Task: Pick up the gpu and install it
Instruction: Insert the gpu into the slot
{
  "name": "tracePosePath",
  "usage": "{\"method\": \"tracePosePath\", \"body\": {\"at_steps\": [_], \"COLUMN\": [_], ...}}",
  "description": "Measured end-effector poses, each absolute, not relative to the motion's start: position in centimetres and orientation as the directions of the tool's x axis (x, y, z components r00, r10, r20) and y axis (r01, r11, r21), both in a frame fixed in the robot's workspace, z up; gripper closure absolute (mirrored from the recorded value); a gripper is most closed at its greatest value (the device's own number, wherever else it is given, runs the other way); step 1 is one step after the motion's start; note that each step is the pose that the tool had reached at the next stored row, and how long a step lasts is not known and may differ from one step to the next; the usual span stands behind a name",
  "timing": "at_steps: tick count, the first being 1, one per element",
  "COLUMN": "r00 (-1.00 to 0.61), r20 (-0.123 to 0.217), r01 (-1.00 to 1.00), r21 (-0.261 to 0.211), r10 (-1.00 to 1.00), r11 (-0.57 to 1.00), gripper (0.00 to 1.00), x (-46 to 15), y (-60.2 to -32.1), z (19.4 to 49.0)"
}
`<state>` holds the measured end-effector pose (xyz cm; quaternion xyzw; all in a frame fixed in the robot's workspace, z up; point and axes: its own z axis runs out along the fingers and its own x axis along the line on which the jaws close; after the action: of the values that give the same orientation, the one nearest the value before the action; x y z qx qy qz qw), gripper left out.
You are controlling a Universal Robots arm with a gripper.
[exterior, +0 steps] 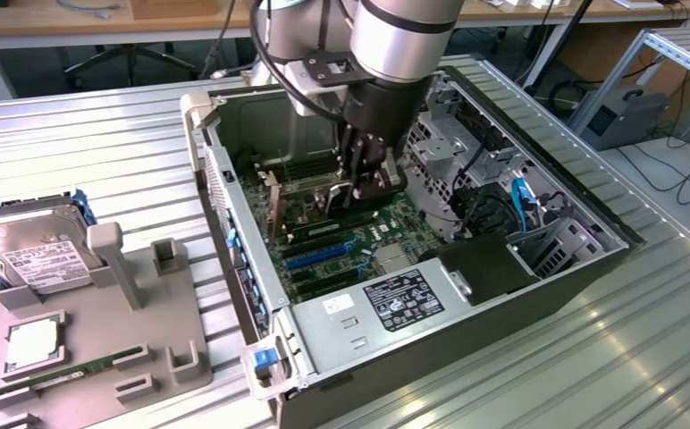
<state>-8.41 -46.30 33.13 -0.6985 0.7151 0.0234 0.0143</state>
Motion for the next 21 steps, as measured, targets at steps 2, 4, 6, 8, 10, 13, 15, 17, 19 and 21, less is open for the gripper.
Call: {"method": "tracePosePath", "body": {"at_steps": [2, 4, 6, 8, 10, 13, 15, 17, 19, 21], "r00": [-0.024, -0.023, -0.023, -0.023, -0.023, -0.022, -0.022, -0.022, -0.022, -0.022], "r20": [-0.053, -0.053, -0.053, -0.054, -0.054, -0.054, -0.053, -0.052, -0.052, -0.052], "r01": [-1.0, -1.0, -1.0, -1.0, -1.0, -1.0, -1.0, -1.0, -1.0, -1.0], "r21": [0.011, 0.009, 0.006, 0.003, 0.0, -0.002, -0.003, -0.003, -0.003, -0.003], "r10": [-0.998, -0.998, -0.998, -0.998, -0.998, -0.998, -0.998, -0.998, -0.998, -0.998], "r11": [0.023, 0.023, 0.023, 0.023, 0.023, 0.022, 0.022, 0.022, 0.022, 0.022], "gripper": [0.73, 0.73, 0.73, 0.73, 0.73, 0.73, 0.73, 0.73, 0.73, 0.73], "x": [-8.5, -8.6, -8.7, -8.7, -8.8, -8.8, -8.9, -8.9, -8.9, -8.9], "y": [-46.3, -46.3, -46.3, -46.3, -46.3, -46.3, -46.3, -46.3, -46.3, -46.3], "z": [32.8, 32.4, 31.9, 31.5, 31.0, 30.1, 29.6, 29.5, 29.5, 29.5]}}
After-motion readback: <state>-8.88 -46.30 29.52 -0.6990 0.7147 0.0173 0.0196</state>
